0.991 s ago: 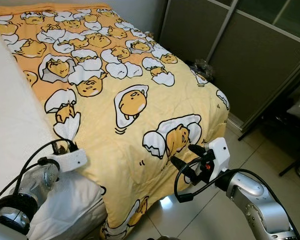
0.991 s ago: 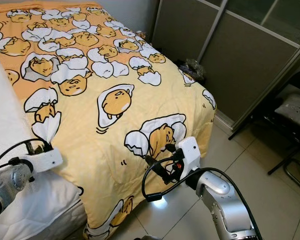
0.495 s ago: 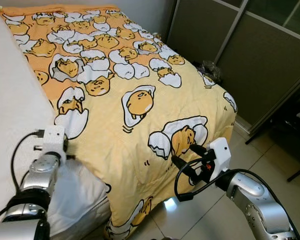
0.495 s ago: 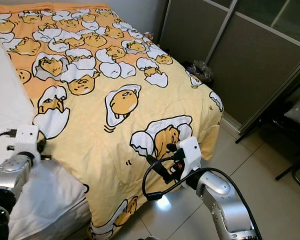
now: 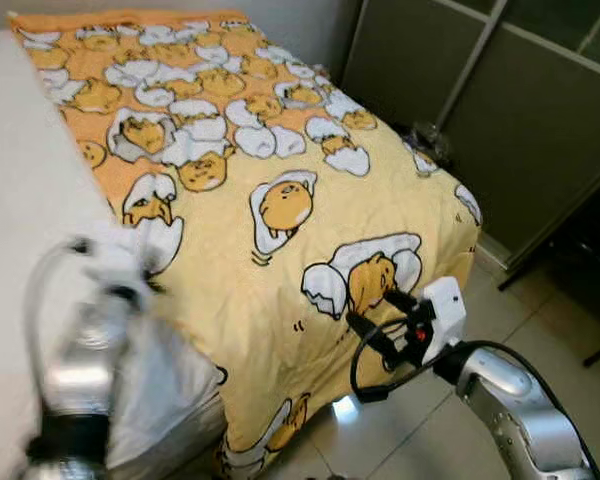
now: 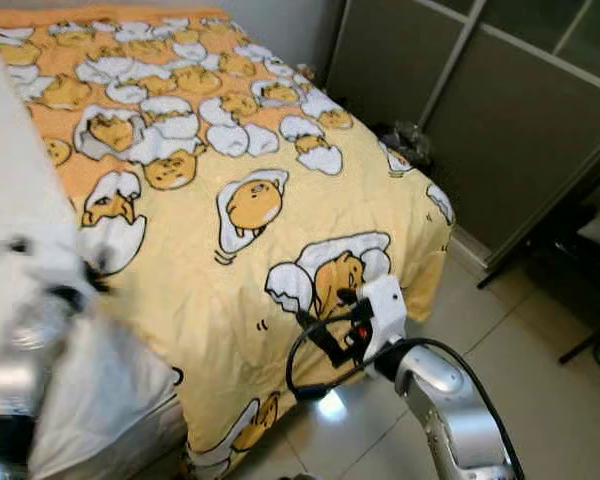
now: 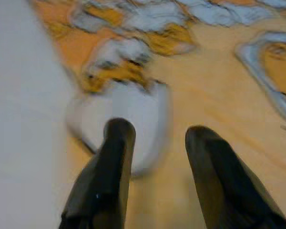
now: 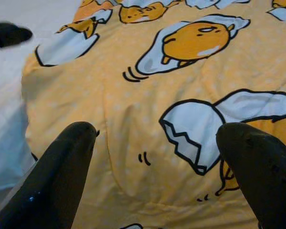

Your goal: Clean up the room

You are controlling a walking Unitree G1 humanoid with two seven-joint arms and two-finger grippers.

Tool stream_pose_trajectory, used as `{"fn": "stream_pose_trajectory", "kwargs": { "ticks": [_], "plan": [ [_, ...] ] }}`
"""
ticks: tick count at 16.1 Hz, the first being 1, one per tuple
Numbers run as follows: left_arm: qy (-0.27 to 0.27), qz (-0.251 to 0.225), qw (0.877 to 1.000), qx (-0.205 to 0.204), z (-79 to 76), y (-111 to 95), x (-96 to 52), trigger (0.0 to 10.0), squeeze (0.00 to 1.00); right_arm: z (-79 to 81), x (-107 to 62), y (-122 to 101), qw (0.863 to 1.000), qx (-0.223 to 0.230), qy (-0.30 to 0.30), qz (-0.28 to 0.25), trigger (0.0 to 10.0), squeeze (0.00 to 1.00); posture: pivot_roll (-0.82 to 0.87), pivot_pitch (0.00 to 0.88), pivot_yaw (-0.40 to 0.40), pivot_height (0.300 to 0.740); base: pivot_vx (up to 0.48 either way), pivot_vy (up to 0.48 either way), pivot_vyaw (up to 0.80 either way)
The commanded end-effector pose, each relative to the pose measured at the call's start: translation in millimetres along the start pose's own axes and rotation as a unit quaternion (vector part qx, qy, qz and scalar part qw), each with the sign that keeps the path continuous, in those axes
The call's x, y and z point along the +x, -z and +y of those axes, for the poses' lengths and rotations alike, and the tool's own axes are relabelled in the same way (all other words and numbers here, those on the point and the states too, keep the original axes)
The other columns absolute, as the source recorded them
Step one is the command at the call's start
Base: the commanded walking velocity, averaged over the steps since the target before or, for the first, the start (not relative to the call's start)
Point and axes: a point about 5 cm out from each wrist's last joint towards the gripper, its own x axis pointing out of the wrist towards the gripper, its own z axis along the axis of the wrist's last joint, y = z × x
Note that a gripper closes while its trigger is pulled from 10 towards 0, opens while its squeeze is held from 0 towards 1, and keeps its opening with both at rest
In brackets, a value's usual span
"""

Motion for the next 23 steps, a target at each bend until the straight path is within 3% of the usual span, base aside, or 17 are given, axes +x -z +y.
{"fn": "stream_pose_trajectory", "kwargs": {
  "ticks": [1, 3, 5, 8, 12, 19, 23],
  "plan": [
    [0.023, -0.026, 0.999, -0.004, -17.4, -12, -5.2, 10.0, 1.00, -6.6, -0.6, -7, 1.000, -0.011, 0.022, -0.013, 10.0, 0.16, -0.05, 0.017, -0.121, 0.740, 0.000, 0.000, 0.00],
    [0.053, -0.071, 0.996, -0.010, -35.6, -18, -14.3, 10.0, 1.00, -11.6, 3.3, -12, 0.998, -0.017, 0.057, -0.031, 10.0, 0.15, -0.05, 0.015, -0.118, 0.740, 0.000, 0.000, 0.00],
    [0.027, -0.084, 0.994, -0.059, -36.7, -15, -25.5, 10.0, 1.00, -21.4, 9.2, -24, 0.990, -0.020, 0.120, -0.065, 10.0, 0.15, -0.05, 0.011, -0.111, 0.740, 0.000, 0.000, 0.00],
    [-0.007, -0.085, 0.994, -0.074, -35.8, -14, -24.0, 10.0, 1.00, -26.0, 12.7, -27, 0.985, -0.018, 0.151, -0.076, 10.0, 0.12, -0.05, 0.000, -0.108, 0.740, 0.000, 0.000, 0.00],
    [-0.002, -0.104, 0.993, -0.054, -42.9, -18, -19.9, 10.0, 1.00, -27.7, 20.5, -31, 0.983, -0.023, 0.156, -0.089, 10.0, 0.18, -0.04, 0.000, -0.105, 0.740, 0.000, 0.000, 0.49],
    [0.003, -0.138, 0.989, -0.049, -43.9, -17, -28.3, 10.0, 1.00, -38.4, 29.4, -39, 0.981, -0.035, 0.161, -0.101, 10.0, 0.26, -0.02, 0.000, -0.098, 0.740, -0.035, -0.465, 0.67],
    [0.013, -0.139, 0.989, -0.049, -49.0, -18, -24.0, 10.0, 1.00, -37.3, 33.4, -38, 0.982, -0.034, 0.156, -0.105, 10.0, 0.33, -0.02, 0.000, -0.093, 0.740, -0.214, -0.289, 0.63]
  ]
}}
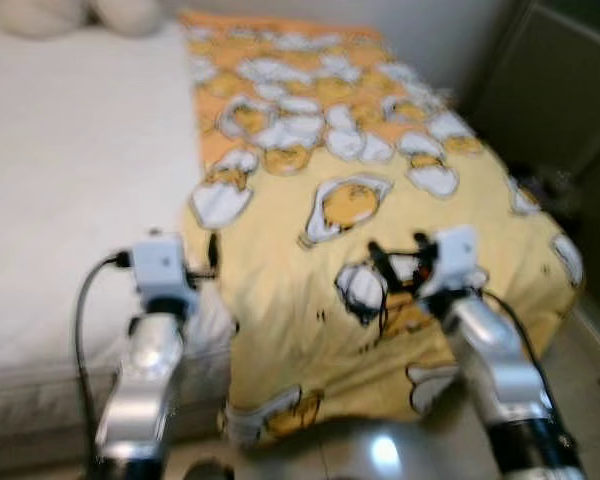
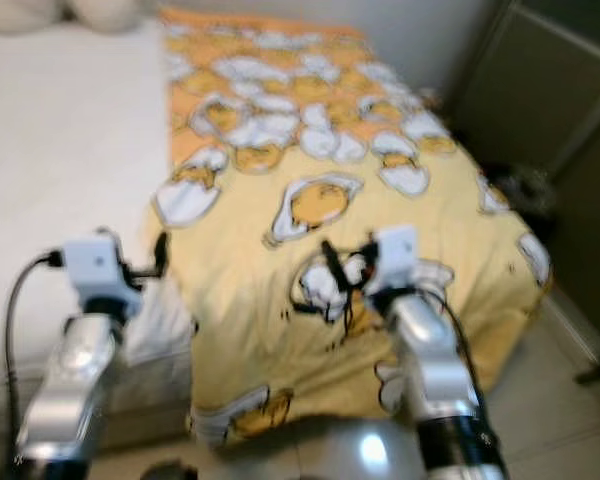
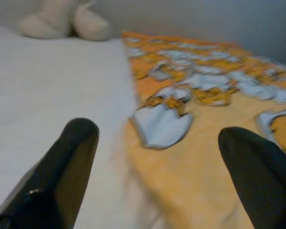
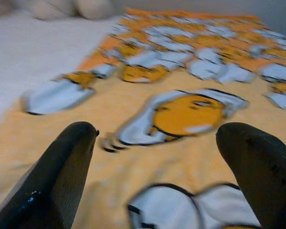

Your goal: Clean up the room

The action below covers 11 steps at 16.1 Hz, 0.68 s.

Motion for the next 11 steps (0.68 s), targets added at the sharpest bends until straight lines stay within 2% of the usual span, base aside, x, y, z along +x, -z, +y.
{"fn": "stream_pose_trajectory", "kwargs": {
  "ticks": [1, 3, 5, 6, 7, 11],
  "plan": [
    [0.011, 0.003, 1.000, -0.007, -8.6, 0, 5.0, 10.0, 1.00, -8.5, -4.2, 3, 1.000, -0.002, 0.012, 0.004, 10.0, 0.36, -0.02, 0.000, -0.091, 0.740, 0.000, 0.000, 0.61],
    [0.008, 0.008, 1.000, -0.011, -8.6, -1, 13.7, 10.0, 1.00, -6.6, -3.0, 4, 1.000, -0.001, 0.009, 0.003, 10.0, 0.38, -0.02, 0.000, -0.089, 0.740, 0.000, 0.000, 0.61],
    [0.004, 0.023, 1.000, 0.004, -6.5, 3, 18.3, 10.0, 1.00, -5.1, -3.6, 5, 1.000, -0.005, 0.010, -0.003, 10.0, 0.40, -0.02, 0.000, -0.081, 0.740, 0.000, 0.373, 0.58],
    [-0.001, 0.025, 1.000, 0.005, -3.8, 4, 20.0, 10.0, 1.00, -6.0, -3.8, 8, 1.000, -0.007, 0.019, 0.003, 10.0, 0.36, -0.02, 0.000, -0.083, 0.740, 0.000, 0.480, 0.60],
    [-0.004, 0.023, 1.000, 0.008, -0.5, 3, 21.5, 10.0, 1.00, -5.7, -3.8, 11, 1.000, -0.004, 0.024, 0.008, 10.0, 0.33, -0.02, 0.000, -0.086, 0.740, 0.000, 0.480, 0.00],
    [-0.005, 0.025, 0.999, 0.026, 6.6, 5, 24.1, 10.0, 1.00, -1.7, -5.7, 14, 1.000, 0.002, 0.019, 0.007, 10.0, 0.32, -0.02, 0.000, -0.084, 0.740, 0.000, 0.480, 0.00]
  ]
}}
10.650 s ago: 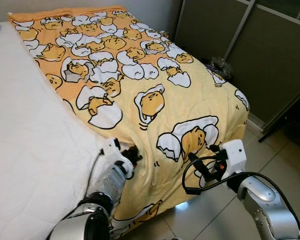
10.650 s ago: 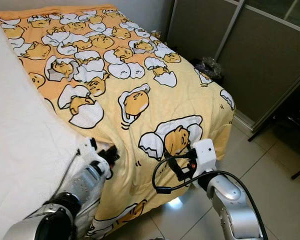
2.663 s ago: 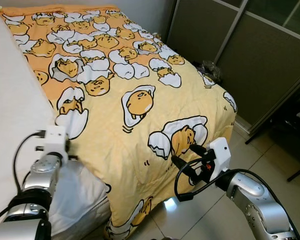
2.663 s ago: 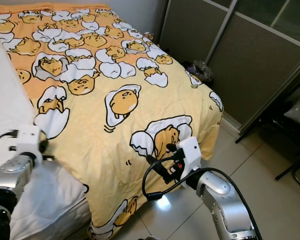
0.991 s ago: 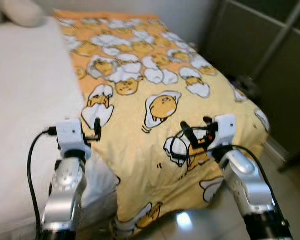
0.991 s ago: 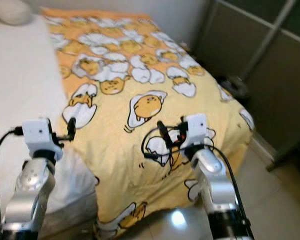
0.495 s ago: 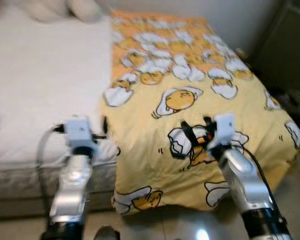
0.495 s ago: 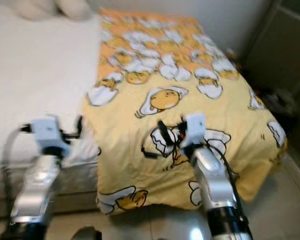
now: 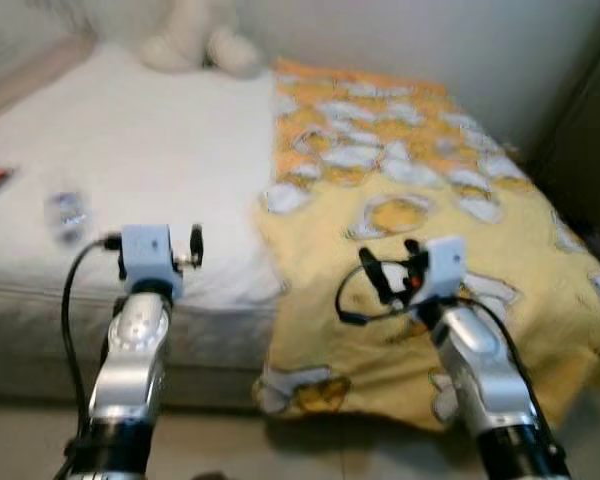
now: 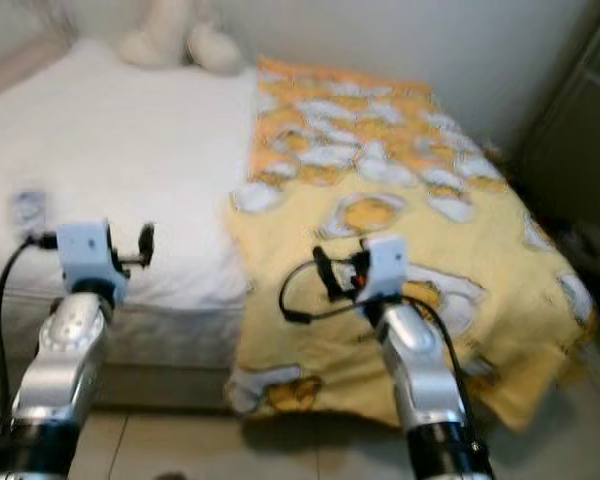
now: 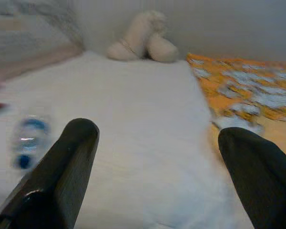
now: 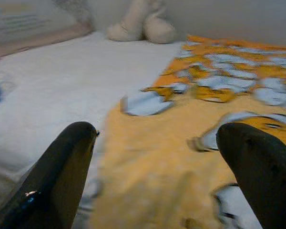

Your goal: Clean up the room

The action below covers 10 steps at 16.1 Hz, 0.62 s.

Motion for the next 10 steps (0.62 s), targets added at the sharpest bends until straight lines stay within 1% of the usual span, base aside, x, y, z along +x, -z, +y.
{"fn": "stream_pose_trajectory", "kwargs": {
  "ticks": [1, 2, 4, 7, 8, 9, 10],
  "plan": [
    [0.012, 0.015, 1.000, -0.003, -7.0, 7, -2.0, 10.0, 1.00, -4.0, 0.2, -1, 1.000, -0.008, 0.006, 0.000, 10.0, 0.32, -0.02, 0.000, -0.083, 0.740, 0.000, 0.480, 0.00],
    [0.018, 0.013, 1.000, -0.001, -11.1, 5, -0.9, 10.0, 1.00, -5.1, 1.2, -3, 1.000, -0.007, 0.004, -0.002, 10.0, 0.32, -0.01, 0.000, -0.085, 0.740, 0.000, 0.476, 0.00],
    [0.016, 0.011, 1.000, 0.003, -9.5, 4, 0.9, 10.0, 1.00, -4.5, 3.6, -2, 1.000, -0.004, 0.002, -0.002, 10.0, 0.33, 0.01, 0.000, -0.089, 0.740, 0.000, 0.467, 0.00],
    [0.004, 0.010, 1.000, 0.010, -1.5, 6, -0.6, 10.0, 1.00, 3.4, 9.1, 2, 1.000, 0.005, -0.009, 0.000, 10.0, 0.33, 0.04, 0.000, -0.114, 0.740, 0.000, 0.444, 0.00],
    [0.001, 0.010, 1.000, 0.019, 0.8, 7, -0.6, 10.0, 1.00, 5.3, 10.0, 2, 1.000, 0.004, -0.007, -0.001, 10.0, 0.33, 0.04, 0.000, -0.120, 0.740, 0.000, 0.420, 0.00],
    [0.013, 0.007, 1.000, 0.021, 1.4, 7, 0.0, 10.0, 1.00, 6.1, 9.9, 3, 1.000, 0.002, 0.001, -0.001, 10.0, 0.33, 0.05, 0.000, -0.124, 0.740, 0.240, 0.416, 0.00],
    [0.039, -0.007, 0.999, 0.011, -1.5, 3, 1.0, 10.0, 0.00, 2.6, 7.1, 6, 1.000, 0.000, 0.018, -0.002, 10.0, 0.33, 0.05, 0.000, -0.122, 0.740, 0.000, 0.000, 0.00]
  ]
}}
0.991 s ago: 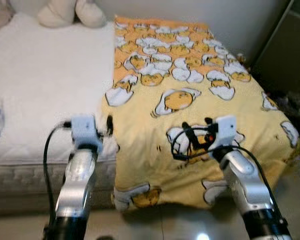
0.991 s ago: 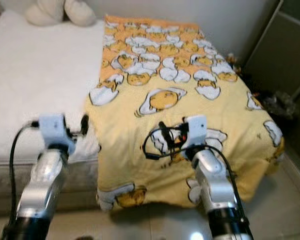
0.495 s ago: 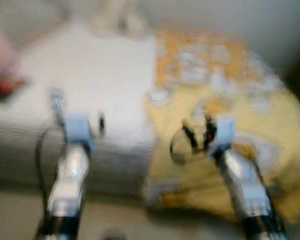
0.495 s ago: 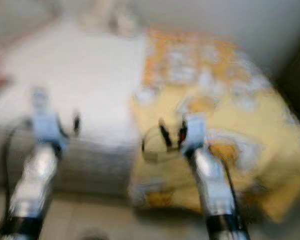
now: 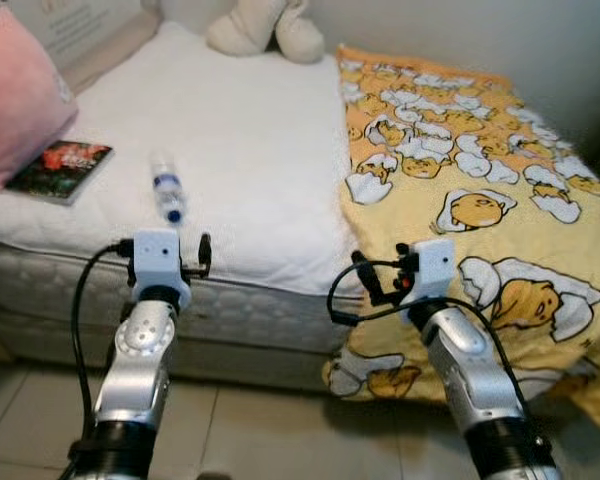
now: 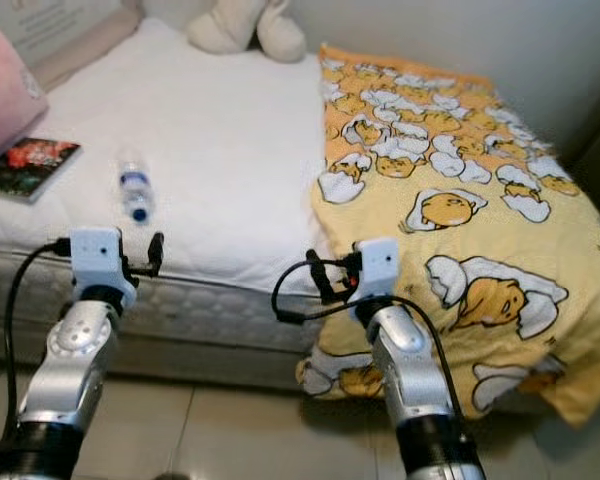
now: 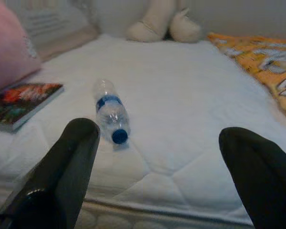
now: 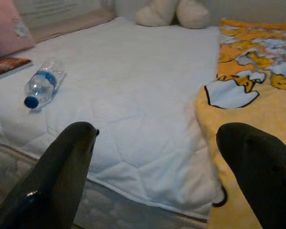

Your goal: Clean up the room

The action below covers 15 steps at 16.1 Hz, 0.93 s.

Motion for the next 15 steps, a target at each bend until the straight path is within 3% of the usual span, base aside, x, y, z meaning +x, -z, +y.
{"fn": "stream_pose_trajectory", "kwargs": {
  "ticks": [1, 4, 7, 15],
  "plan": [
    [0.005, 0.000, 1.000, -0.005, 0.5, -1, 5.0, 10.0, 0.00, -5.3, -5.0, 2, 1.000, -0.007, 0.017, -0.008, 10.0, 0.33, 0.04, 0.000, -0.116, 0.740, 0.000, 0.000, 0.00],
    [0.000, 0.015, 1.000, -0.027, -0.3, -1, 13.2, 10.0, 0.00, -7.8, -4.1, 0, 0.999, -0.010, 0.029, -0.013, 10.0, 0.33, 0.02, 0.000, -0.100, 0.740, 0.293, 0.000, 0.00],
    [0.020, -0.005, 1.000, 0.002, -5.8, -7, 17.8, 10.0, 0.00, -8.9, 0.5, -4, 0.999, -0.009, 0.036, -0.024, 10.0, 0.33, 0.03, 0.000, -0.091, 0.740, 0.446, 0.000, 0.00],
    [-0.003, -0.006, 1.000, 0.002, 2.5, -7, 19.9, 10.0, 0.00, 1.3, 7.5, -1, 1.000, -0.003, 0.018, -0.023, 10.0, 0.33, 0.06, 0.000, -0.090, 0.740, 0.452, 0.000, 0.00]
  ]
}}
